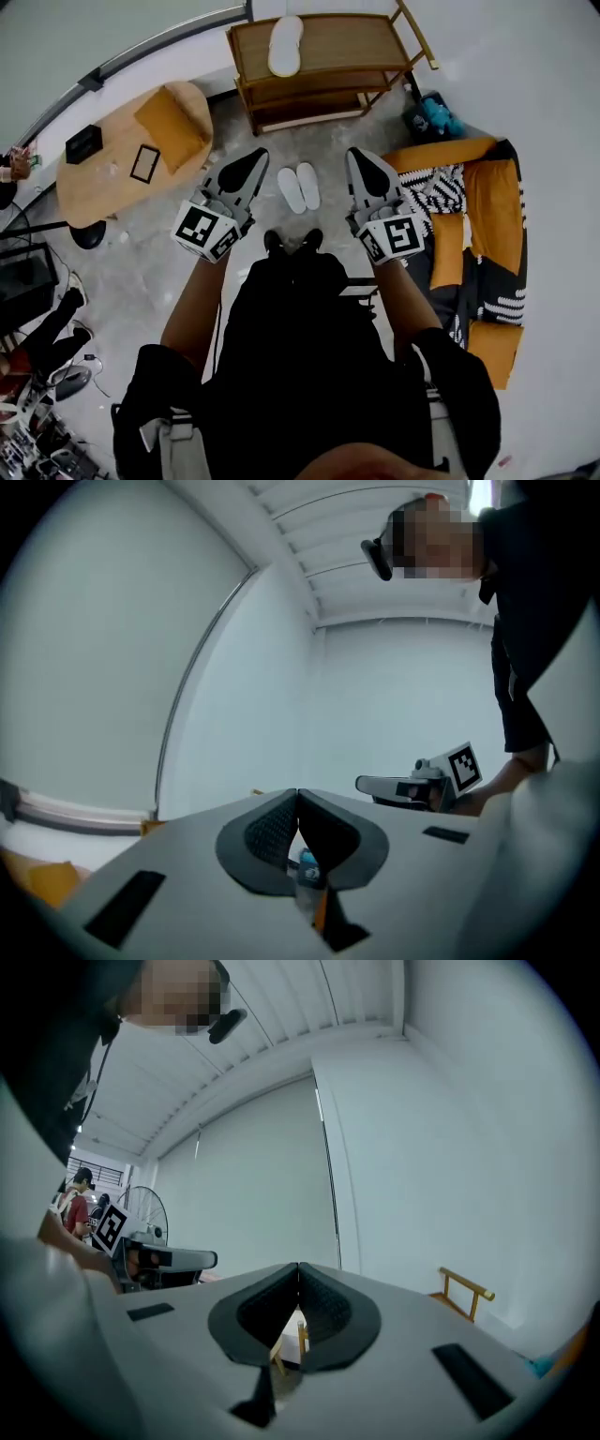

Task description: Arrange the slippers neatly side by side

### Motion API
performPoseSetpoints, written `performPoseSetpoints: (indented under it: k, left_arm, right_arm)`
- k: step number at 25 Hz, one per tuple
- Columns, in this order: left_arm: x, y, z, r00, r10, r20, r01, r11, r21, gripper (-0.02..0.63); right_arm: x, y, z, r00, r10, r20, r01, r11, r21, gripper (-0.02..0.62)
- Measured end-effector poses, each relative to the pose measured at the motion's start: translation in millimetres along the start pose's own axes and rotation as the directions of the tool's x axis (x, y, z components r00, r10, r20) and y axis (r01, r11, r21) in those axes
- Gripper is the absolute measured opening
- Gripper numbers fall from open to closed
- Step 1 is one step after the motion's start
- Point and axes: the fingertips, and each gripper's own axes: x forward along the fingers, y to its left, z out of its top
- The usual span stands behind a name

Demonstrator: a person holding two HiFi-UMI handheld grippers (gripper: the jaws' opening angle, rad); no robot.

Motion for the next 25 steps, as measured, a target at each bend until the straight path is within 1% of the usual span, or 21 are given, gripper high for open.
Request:
performPoseSetpoints:
  k: [3, 6, 8, 11, 13, 16, 20, 23, 25]
  left_arm:
    - [-35, -3, 38, 0.994, 0.093, 0.055, -0.097, 0.993, 0.068, 0.017]
    - [-66, -7, 71, 0.980, 0.146, 0.134, -0.163, 0.978, 0.130, 0.017]
    - [-90, -14, 81, 0.969, 0.186, 0.161, -0.212, 0.964, 0.163, 0.017]
    - [-116, -22, 78, 0.951, 0.258, 0.169, -0.288, 0.940, 0.185, 0.017]
    - [-124, -25, 72, 0.936, 0.303, 0.180, -0.333, 0.928, 0.167, 0.017]
    - [-129, -43, 67, 0.912, 0.364, 0.189, -0.394, 0.906, 0.154, 0.017]
    - [-131, -78, 62, 0.888, 0.414, 0.198, -0.446, 0.880, 0.163, 0.017]
    - [-127, -110, 51, 0.884, 0.429, 0.185, -0.458, 0.873, 0.168, 0.017]
    - [-123, -133, 41, 0.888, 0.429, 0.164, -0.454, 0.874, 0.174, 0.017]
  right_arm:
    - [-19, 11, 36, 1.000, 0.014, 0.023, -0.013, 0.999, -0.033, 0.032]
    - [-34, 14, 67, 0.998, 0.030, 0.064, -0.025, 0.997, -0.079, 0.031]
    - [-48, 15, 77, 0.996, 0.033, 0.081, -0.025, 0.995, -0.093, 0.031]
    - [-68, 9, 77, 0.996, 0.012, 0.092, -0.004, 0.997, -0.080, 0.031]
    - [-77, 3, 74, 0.995, 0.004, 0.098, 0.002, 0.998, -0.065, 0.032]
    - [-95, -2, 65, 0.997, 0.034, 0.073, -0.028, 0.997, -0.077, 0.031]
    - [-116, -7, 59, 0.996, 0.085, 0.028, -0.082, 0.991, -0.108, 0.031]
    - [-141, -13, 57, 0.995, 0.101, 0.008, -0.098, 0.984, -0.148, 0.031]
    - [-159, -23, 48, 0.995, 0.097, -0.011, -0.098, 0.986, -0.136, 0.031]
